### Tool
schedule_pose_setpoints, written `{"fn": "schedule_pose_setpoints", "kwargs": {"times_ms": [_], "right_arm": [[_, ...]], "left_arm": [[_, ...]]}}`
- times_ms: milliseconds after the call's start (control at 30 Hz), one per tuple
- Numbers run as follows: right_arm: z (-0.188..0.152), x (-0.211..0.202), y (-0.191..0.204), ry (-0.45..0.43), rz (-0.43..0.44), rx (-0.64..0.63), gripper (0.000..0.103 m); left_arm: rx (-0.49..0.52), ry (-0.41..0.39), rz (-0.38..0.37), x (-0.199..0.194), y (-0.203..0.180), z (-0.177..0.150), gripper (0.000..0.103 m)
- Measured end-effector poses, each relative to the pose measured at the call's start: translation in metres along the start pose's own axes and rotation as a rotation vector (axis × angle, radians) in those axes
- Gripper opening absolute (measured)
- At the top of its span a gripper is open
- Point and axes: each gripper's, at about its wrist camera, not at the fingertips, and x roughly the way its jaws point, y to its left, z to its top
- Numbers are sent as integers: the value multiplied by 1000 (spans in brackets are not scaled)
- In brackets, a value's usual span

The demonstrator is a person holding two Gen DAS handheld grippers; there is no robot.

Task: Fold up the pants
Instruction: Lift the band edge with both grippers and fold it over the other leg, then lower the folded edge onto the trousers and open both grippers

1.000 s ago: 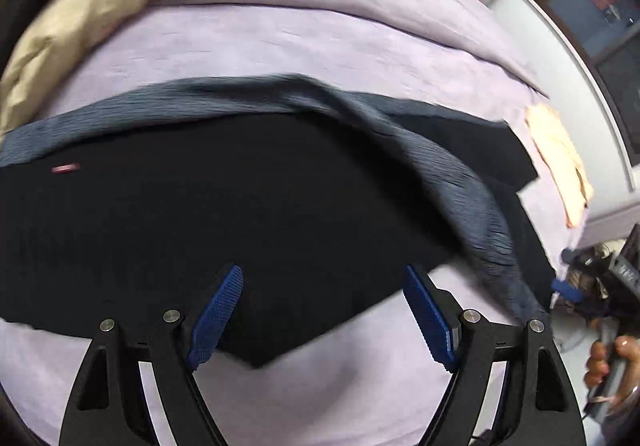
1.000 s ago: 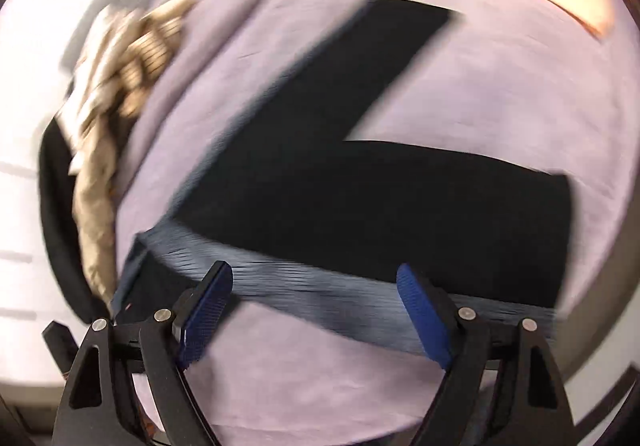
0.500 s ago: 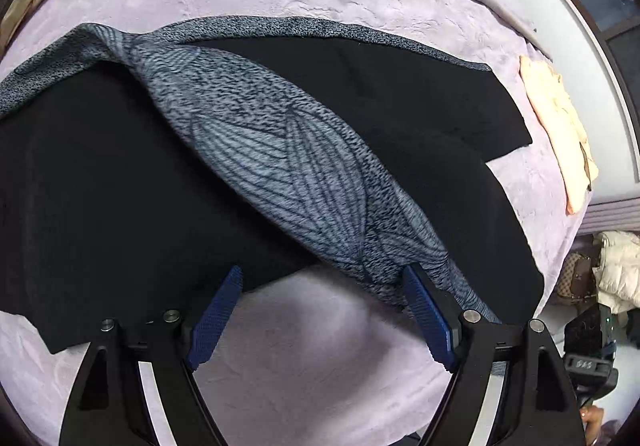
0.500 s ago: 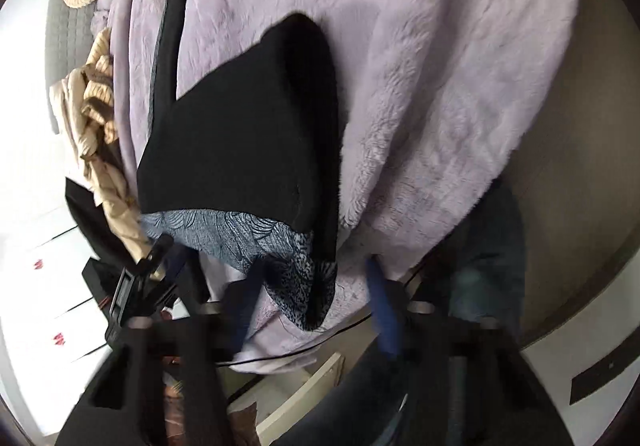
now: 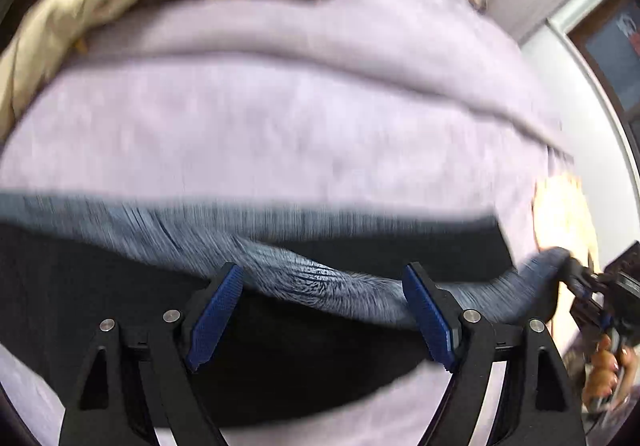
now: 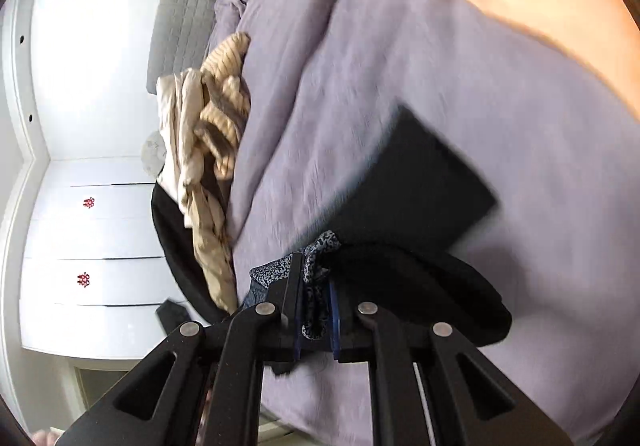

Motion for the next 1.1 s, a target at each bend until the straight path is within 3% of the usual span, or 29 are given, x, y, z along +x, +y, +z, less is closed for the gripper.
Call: {"fn": "schedule_pose_setpoints", "kwargs": {"times_ms": [100,133,200,267,400,500,567,667,733,800,867,900,1000,1100], "right_arm": [[44,38,-1,79,-98,-45,16],[53,51,-1,111,-184,-75,20],[47,52,-3,98,-273,-117,39],[35,34,-3,46,-265,-152,57],[7,-2,-21,-51,-349,-136,57],[-5,-3,-52,-36,-345,-57,56],[4,6,-55,-30,-295,-31,24],[7,11,-40,-47,-281,-65,19],[6,11,-49,-6,-373,-70,19],[2,12,-63,32,-409,-34,24],[-3,-1,-64,-8,-419,-11,44],[-6,-8,-60,-32,-425,-21,44],[-13,-21,-24,-116,-425,-156,44],[-10,19,16,-19,-402,-319,44]], "left_arm": [[2,-82,62,-10,1,24,83],[5,-85,87,-8,0,26,83],[6,-64,137,-1,3,20,83],[0,-30,161,7,7,8,83],[-27,65,204,35,18,-27,83],[-55,122,223,57,22,-42,83],[-43,126,253,63,19,-44,83],[-35,112,257,62,16,-39,83],[-43,126,291,67,23,-38,83],[-42,140,315,70,29,-37,83],[-38,145,316,66,29,-35,83],[-40,141,310,63,31,-33,83],[-40,92,298,50,34,-22,83],[-47,84,326,62,38,-5,83]]}}
